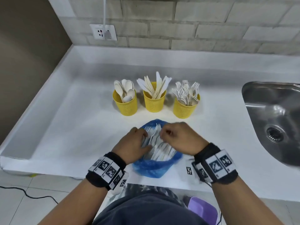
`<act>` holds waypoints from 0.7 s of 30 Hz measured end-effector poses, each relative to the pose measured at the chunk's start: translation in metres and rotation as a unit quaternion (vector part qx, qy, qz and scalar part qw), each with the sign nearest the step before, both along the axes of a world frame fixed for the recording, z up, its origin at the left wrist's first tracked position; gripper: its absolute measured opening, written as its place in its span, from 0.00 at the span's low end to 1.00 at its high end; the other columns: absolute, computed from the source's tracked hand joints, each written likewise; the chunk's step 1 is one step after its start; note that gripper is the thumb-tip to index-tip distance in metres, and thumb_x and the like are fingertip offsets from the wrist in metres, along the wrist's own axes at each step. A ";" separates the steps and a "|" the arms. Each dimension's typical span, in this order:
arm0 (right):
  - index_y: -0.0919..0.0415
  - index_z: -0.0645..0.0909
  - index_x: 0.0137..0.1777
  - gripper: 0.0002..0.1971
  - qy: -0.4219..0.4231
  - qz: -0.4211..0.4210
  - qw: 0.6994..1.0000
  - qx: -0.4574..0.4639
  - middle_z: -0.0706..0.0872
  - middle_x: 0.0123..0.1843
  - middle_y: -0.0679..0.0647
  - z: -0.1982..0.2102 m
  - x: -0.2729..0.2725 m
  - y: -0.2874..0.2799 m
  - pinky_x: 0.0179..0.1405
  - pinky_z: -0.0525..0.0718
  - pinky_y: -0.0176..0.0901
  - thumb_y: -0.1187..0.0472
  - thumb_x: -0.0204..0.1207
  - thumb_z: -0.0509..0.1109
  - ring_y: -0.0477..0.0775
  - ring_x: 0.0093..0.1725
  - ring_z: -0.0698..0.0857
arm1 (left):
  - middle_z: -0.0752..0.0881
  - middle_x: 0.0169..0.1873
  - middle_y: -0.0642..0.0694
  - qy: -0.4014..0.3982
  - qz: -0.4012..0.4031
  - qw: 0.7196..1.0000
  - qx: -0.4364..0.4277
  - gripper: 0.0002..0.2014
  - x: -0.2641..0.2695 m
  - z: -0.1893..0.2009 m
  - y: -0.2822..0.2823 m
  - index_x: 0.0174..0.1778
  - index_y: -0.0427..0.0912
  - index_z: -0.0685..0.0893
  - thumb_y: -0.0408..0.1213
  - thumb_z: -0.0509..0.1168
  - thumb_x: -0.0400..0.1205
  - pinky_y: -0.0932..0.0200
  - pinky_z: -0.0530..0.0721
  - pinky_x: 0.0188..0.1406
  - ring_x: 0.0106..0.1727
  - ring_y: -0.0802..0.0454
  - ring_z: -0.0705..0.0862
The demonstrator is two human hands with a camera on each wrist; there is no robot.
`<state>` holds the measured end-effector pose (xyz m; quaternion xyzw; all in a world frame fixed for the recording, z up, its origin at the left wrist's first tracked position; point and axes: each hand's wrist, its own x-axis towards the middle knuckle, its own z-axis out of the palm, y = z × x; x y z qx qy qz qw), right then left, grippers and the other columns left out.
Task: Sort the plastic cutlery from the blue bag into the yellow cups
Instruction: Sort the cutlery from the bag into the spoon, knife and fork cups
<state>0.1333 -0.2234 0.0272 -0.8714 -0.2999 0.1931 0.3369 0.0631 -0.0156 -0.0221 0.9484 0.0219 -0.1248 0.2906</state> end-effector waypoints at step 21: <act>0.67 0.79 0.28 0.19 0.154 -0.216 0.961 -0.076 0.79 0.22 0.55 -0.057 -0.044 -0.032 0.28 0.83 0.47 0.59 0.80 0.66 0.55 0.21 0.81 | 0.76 0.65 0.36 0.050 0.147 0.984 0.088 0.53 -0.007 -0.016 -0.065 0.80 0.40 0.66 0.67 0.76 0.66 0.44 0.74 0.69 0.68 0.34 0.75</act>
